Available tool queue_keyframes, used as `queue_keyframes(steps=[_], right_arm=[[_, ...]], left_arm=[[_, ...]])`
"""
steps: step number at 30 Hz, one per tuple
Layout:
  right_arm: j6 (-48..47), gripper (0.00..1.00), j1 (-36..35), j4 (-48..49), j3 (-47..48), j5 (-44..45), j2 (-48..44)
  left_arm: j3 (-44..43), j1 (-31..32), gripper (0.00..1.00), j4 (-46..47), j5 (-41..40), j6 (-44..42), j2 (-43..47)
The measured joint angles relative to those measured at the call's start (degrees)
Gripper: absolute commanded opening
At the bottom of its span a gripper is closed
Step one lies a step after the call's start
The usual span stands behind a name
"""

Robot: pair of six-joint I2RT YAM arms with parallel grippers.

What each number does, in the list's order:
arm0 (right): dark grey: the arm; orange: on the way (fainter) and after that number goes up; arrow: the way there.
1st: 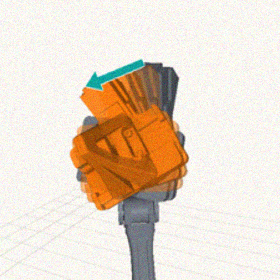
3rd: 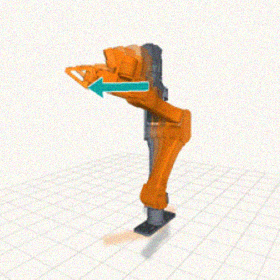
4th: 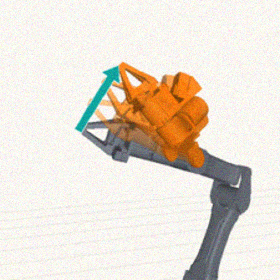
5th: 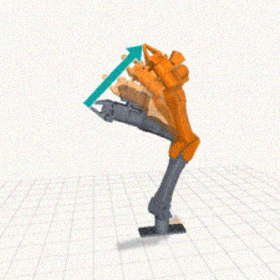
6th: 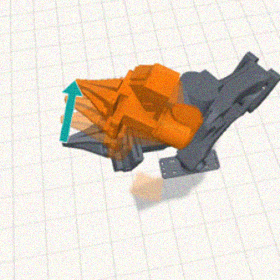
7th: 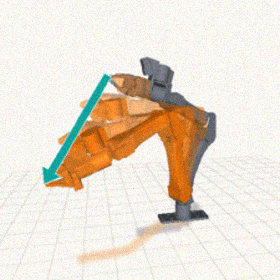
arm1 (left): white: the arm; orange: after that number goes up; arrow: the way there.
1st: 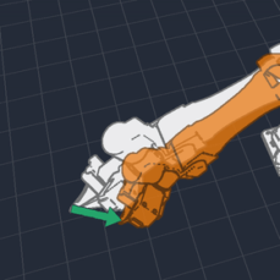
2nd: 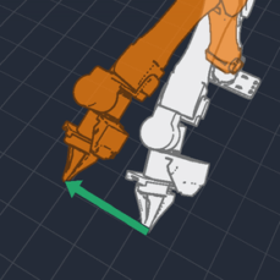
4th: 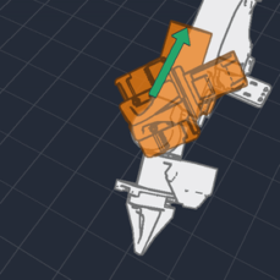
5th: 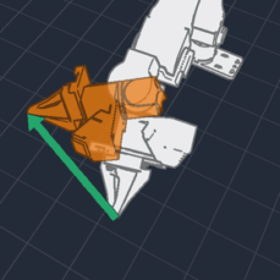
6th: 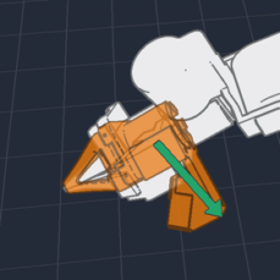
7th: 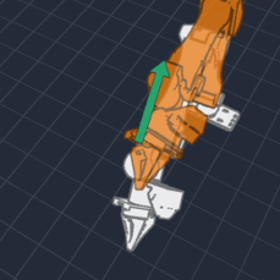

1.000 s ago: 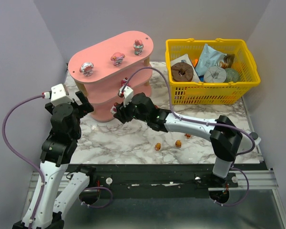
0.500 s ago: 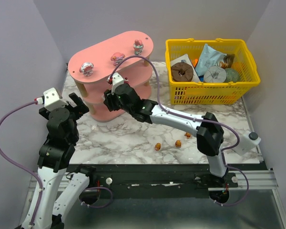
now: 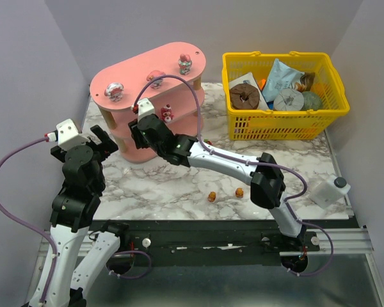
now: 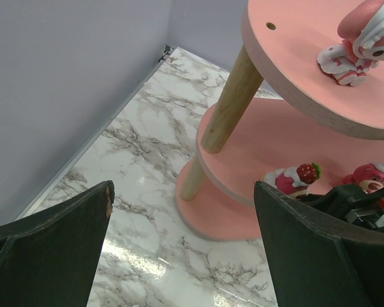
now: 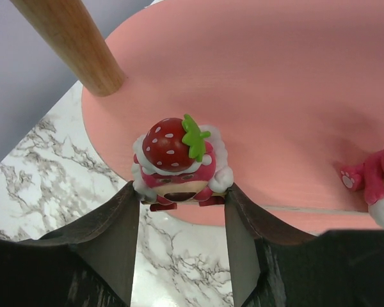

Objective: Place and organize the plastic toys onto the shelf

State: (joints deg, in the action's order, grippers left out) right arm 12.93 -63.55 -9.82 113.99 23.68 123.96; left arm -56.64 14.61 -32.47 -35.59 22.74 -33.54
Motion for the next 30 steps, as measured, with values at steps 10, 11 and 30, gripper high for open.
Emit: queue_keyframes(steps=[10,11,30], right_arm=[[0.0,0.4,-0.9,-0.3,2.9,3.5,2.3],[-0.1,0.4,-0.9,-0.1,2.8,3.8,2.3],[-0.4,0.75,-2.0,7.1,-0.1,7.1,2.8]], left_arm=[[0.0,0.0,0.99,-0.1,-0.6,0.1,0.0],[0.0,0.0,0.99,-0.1,-0.6,0.1,0.0],[0.0,0.0,0.99,-0.2,-0.9,0.5,0.0]])
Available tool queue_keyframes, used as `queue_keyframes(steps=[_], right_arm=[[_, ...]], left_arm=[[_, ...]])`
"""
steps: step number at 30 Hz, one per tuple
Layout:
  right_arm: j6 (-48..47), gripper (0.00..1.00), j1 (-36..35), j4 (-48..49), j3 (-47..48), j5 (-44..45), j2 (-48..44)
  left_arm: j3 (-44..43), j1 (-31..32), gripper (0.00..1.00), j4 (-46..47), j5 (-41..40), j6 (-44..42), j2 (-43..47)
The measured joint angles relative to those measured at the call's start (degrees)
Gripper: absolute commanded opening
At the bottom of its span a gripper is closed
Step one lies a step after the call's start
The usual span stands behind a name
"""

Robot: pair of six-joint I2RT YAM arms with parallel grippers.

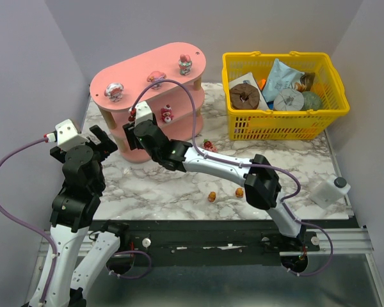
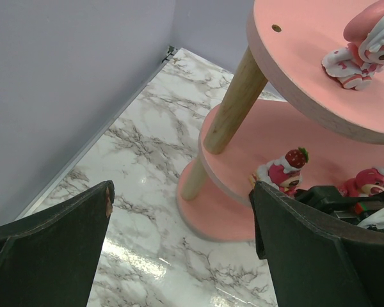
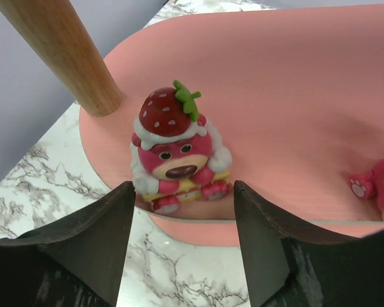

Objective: Place and organize the plastic toys onto the shelf

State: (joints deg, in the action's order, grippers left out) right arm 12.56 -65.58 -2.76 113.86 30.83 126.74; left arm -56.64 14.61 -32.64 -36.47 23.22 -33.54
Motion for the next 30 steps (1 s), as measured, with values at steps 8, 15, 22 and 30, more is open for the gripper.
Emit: queue_keyframes(steps=[8,15,22,30], right_arm=[[-0.1,0.82,-0.1,2.2,-1.2,0.0,-0.1],[0.1,0.83,-0.1,3.6,-5.6,-0.7,-3.0],[0.3,0.84,-0.1,4.3,-12.9,-4.9,-8.1],[0.3,0.88,-0.1,4.7,-24.6,-6.6,-17.0]], left_arm=[[0.0,0.0,0.99,0.0,0.0,0.0,0.0],[0.0,0.0,0.99,0.0,0.0,0.0,0.0],[0.0,0.0,0.99,0.0,0.0,0.2,0.0],[0.0,0.0,0.99,0.0,0.0,0.2,0.0]])
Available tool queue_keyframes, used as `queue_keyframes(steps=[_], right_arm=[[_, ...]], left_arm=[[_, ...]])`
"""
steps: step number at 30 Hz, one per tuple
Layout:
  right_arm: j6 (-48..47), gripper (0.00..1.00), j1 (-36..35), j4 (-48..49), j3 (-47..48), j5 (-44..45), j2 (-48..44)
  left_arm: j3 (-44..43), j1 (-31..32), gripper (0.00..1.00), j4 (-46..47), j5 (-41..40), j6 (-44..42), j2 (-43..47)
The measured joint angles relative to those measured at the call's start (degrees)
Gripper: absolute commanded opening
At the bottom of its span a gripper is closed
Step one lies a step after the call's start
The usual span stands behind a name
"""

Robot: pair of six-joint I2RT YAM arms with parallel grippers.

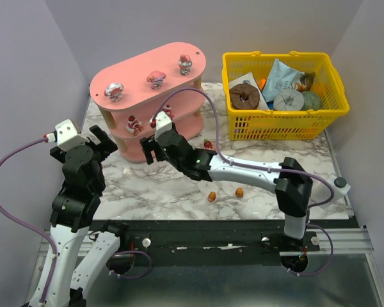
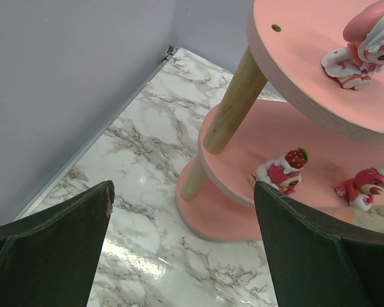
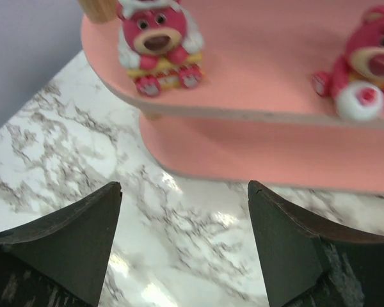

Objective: Place and organize the plastic toys onto the shelf

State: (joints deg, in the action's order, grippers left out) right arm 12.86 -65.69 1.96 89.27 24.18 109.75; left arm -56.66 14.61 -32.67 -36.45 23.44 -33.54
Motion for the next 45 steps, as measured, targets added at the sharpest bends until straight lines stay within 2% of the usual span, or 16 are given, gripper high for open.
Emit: queue_keyframes(steps=[8,18,24,31,32,34,38,45], right_arm=[[2.7,0.89,2.5,-0.4,-17.0,3.9,-12.6],[3.1,0.93,16.7,0.2,-34.7,-1.9,-14.1],[1.6,0.94,20.3,3.0,-35.5,-3.4,-13.2],[-1.4,0.91,22.9,8.1,-35.3,-7.8,-6.4],[-1.7,0.81,23.1,8.6,-35.3,-8.2,-5.4],[-2.1,0.76,23.5,10.0,-35.0,-9.1,-4.1],[-2.6,0.8,23.7,10.9,-34.3,-9.4,-3.2],[-2.6,0.77,23.8,11.2,-34.3,-9.3,-3.2]], left_arm=[[0.2,0.0,0.99,0.1,1.4,0.0,0.0],[0.2,0.0,0.99,0.2,3.0,0.0,-0.5],[0.2,0.0,0.99,0.3,3.1,0.0,-0.7],[0.2,0.0,0.99,0.3,3.6,-0.1,-1.1],[0.2,0.0,0.99,0.3,3.6,-0.1,-1.1],[0.2,0.0,0.99,0.3,3.6,-0.1,-1.2],[0.2,0.0,0.99,0.3,3.7,-0.1,-1.2],[0.2,0.0,0.99,0.3,3.7,-0.1,-1.2]])
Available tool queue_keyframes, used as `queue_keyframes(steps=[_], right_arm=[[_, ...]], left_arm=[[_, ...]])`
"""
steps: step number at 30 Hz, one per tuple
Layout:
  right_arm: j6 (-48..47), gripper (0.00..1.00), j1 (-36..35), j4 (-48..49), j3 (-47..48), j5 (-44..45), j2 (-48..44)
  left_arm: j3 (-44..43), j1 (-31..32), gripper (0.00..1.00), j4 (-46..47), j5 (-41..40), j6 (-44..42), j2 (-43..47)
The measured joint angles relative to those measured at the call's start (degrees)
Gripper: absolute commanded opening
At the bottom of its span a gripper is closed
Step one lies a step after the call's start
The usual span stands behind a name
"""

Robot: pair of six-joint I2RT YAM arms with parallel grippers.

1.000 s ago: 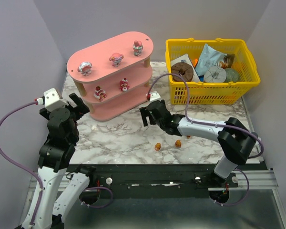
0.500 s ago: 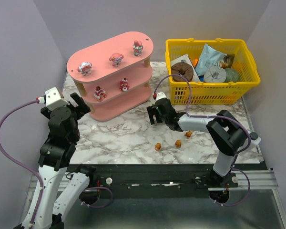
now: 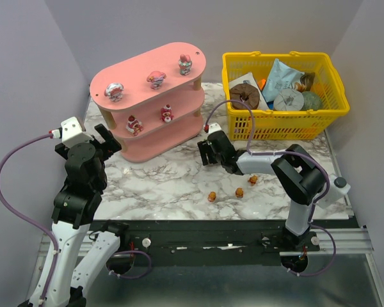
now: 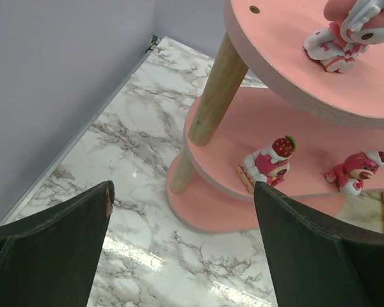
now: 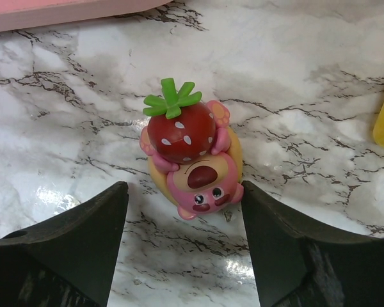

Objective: Place and organize the plastic toys onto the shelf

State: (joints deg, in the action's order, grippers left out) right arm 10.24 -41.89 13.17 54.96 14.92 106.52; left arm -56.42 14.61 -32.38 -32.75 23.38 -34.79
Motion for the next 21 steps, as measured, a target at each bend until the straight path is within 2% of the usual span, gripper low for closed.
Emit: queue_keyframes(steps=[7,11,16,17,21], right_arm=[[-0.2,0.73,0.0,0.0,1.1,0.1,0.9],[-0.3,0.6,0.1,0.0,2.3,0.2,1.8],[-0.2,0.49,0.1,0.0,2.5,0.2,2.0],[-0.3,0.4,0.1,0.0,2.6,0.2,2.0],[-0.3,0.27,0.1,0.0,2.8,0.2,2.2]], left_arm=[[0.0,0.0,0.99,0.0,0.0,0.0,0.0],[0.0,0.0,0.99,0.0,0.0,0.0,0.0],[0.0,0.0,0.99,0.0,0.0,0.0,0.0],[0.0,0.0,0.99,0.0,0.0,0.0,0.0],[0.0,0.0,0.99,0.0,0.0,0.0,0.0]])
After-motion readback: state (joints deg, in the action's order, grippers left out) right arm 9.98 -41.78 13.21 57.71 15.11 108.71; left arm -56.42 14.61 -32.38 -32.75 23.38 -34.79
